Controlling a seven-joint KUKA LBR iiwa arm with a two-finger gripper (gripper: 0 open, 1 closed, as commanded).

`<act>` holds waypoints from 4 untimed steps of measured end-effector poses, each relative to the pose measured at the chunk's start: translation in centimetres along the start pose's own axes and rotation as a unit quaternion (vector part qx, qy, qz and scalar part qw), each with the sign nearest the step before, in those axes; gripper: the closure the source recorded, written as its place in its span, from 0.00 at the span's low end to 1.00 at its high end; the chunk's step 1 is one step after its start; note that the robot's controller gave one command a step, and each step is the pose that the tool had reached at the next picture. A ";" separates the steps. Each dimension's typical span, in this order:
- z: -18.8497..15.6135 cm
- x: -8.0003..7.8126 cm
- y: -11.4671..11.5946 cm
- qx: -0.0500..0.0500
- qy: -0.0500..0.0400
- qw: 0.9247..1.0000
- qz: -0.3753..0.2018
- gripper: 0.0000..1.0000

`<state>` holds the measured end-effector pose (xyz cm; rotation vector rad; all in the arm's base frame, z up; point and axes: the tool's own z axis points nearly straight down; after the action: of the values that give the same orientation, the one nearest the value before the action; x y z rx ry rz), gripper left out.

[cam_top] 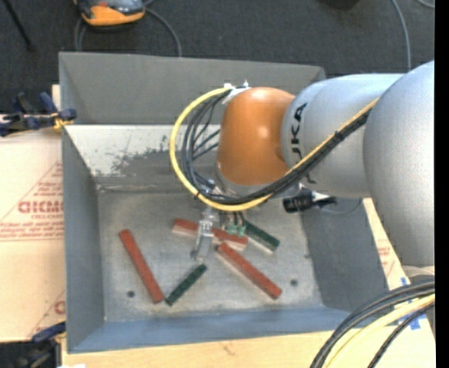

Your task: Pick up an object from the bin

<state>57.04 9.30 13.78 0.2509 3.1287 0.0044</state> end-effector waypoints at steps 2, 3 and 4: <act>6.5 -2.5 -3.5 0.000 0.000 0.993 0.120 1.00; 6.5 -2.5 -3.5 0.000 0.000 0.993 0.120 1.00; 6.4 -2.5 -3.5 0.000 0.000 0.993 0.120 1.00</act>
Offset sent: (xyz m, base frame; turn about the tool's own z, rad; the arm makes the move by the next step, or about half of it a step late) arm 0.0169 -0.0386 -0.0678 0.2428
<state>58.96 5.43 7.36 0.6244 3.0754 0.0045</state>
